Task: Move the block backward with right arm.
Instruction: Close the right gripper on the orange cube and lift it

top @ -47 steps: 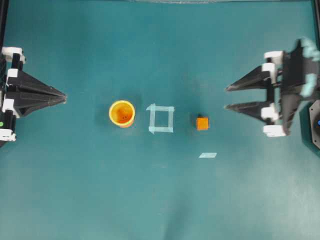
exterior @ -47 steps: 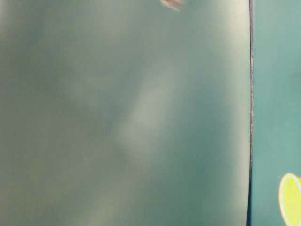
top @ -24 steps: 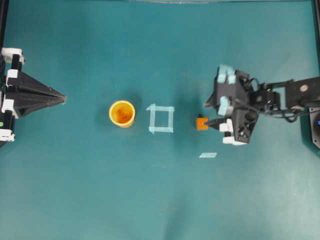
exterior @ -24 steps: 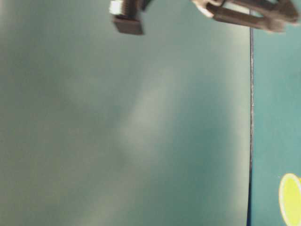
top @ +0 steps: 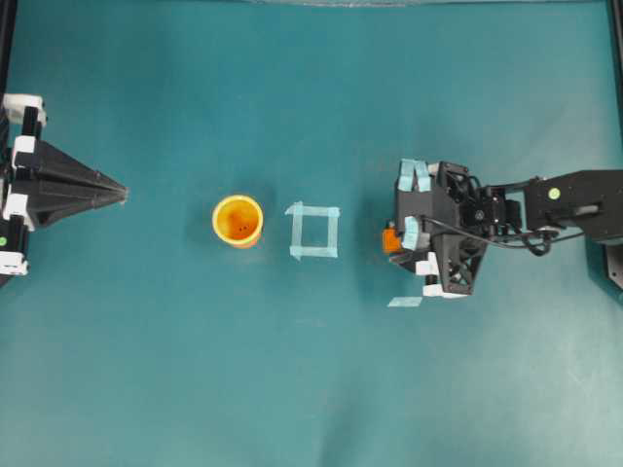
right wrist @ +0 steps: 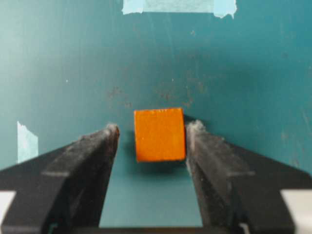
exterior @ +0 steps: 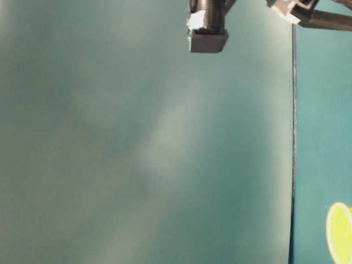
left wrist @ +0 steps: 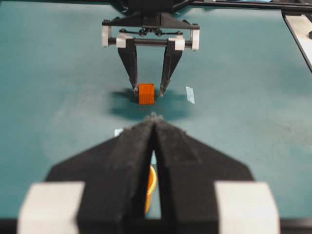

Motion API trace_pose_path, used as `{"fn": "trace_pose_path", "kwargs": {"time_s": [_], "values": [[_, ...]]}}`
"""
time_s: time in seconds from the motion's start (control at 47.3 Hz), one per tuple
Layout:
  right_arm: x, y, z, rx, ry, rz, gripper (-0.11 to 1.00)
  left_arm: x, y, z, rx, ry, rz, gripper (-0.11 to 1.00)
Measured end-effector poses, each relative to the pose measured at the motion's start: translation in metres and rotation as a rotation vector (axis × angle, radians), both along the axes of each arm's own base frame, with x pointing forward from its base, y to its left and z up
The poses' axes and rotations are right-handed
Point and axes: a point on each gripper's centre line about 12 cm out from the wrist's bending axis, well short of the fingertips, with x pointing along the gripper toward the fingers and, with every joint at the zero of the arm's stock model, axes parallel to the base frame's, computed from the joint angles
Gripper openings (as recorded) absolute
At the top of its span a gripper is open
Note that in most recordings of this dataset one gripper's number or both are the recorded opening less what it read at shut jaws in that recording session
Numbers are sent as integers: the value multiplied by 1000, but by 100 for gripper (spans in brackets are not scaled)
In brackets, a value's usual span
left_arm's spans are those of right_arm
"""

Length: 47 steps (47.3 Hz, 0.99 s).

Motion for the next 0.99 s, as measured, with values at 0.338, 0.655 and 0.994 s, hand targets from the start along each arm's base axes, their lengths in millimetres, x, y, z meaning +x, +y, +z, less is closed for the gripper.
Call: {"fn": "trace_pose_path", "kwargs": {"time_s": [0.338, 0.655, 0.994], "values": [[14, -1, 32, 2, -25, -7, 39, 0, 0, 2, -1, 3, 0, 0], [13, -2, 110, -1, -21, -8, 39, 0, 0, 2, 0, 8, 0, 0], [13, -13, 136, 3, -8, -45, 39, 0, 0, 2, 0, 8, 0, 0]]}}
